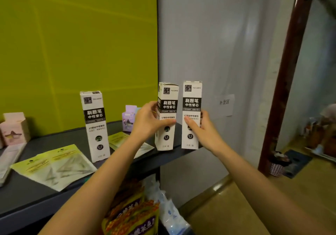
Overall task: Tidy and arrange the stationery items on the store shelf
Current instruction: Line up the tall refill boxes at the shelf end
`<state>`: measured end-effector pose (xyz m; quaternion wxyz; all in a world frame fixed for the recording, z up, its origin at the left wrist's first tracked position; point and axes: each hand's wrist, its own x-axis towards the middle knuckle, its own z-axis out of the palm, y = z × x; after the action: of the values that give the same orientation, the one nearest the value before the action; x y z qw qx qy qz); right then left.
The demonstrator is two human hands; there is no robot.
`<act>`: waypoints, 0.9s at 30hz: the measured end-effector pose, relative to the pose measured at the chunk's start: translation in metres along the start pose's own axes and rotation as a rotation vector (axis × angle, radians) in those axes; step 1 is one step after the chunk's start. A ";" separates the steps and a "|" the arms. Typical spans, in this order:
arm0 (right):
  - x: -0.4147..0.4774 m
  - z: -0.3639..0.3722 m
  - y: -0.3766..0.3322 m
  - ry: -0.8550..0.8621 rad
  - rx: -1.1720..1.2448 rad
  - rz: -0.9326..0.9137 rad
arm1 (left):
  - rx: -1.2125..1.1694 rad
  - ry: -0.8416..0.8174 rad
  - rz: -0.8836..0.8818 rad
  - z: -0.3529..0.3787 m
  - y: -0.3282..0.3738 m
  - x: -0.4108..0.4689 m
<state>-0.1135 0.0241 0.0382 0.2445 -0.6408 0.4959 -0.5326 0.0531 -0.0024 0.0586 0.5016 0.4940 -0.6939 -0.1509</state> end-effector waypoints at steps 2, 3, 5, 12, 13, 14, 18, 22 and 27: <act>0.025 -0.001 0.010 -0.023 0.007 -0.015 | 0.016 0.015 -0.021 0.014 -0.006 0.018; 0.036 -0.001 0.015 -0.036 0.011 -0.026 | 0.019 0.023 -0.028 0.020 -0.008 0.026; 0.054 -0.001 0.024 -0.061 0.021 -0.042 | 0.030 0.038 -0.041 0.031 -0.013 0.038; 0.104 0.005 0.059 -0.133 0.057 -0.044 | 0.095 0.116 -0.088 0.061 -0.030 0.065; 0.109 0.006 0.064 -0.150 0.064 -0.046 | 0.102 0.127 -0.090 0.065 -0.032 0.067; 0.114 0.007 0.068 -0.165 0.070 -0.047 | 0.109 0.141 -0.093 0.068 -0.034 0.069; 0.131 0.009 0.084 -0.216 0.124 -0.026 | 0.140 0.186 -0.111 0.076 -0.036 0.074; 0.143 0.010 0.095 -0.294 0.166 -0.057 | 0.165 0.212 -0.125 0.083 -0.035 0.074; 0.146 0.012 0.105 -0.360 0.224 -0.091 | 0.206 0.260 -0.132 0.088 -0.032 0.072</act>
<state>-0.1509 -0.1504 0.0102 0.3745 -0.7161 0.3527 -0.4717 -0.0043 -0.1026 0.0355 0.5228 0.6027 -0.6011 -0.0463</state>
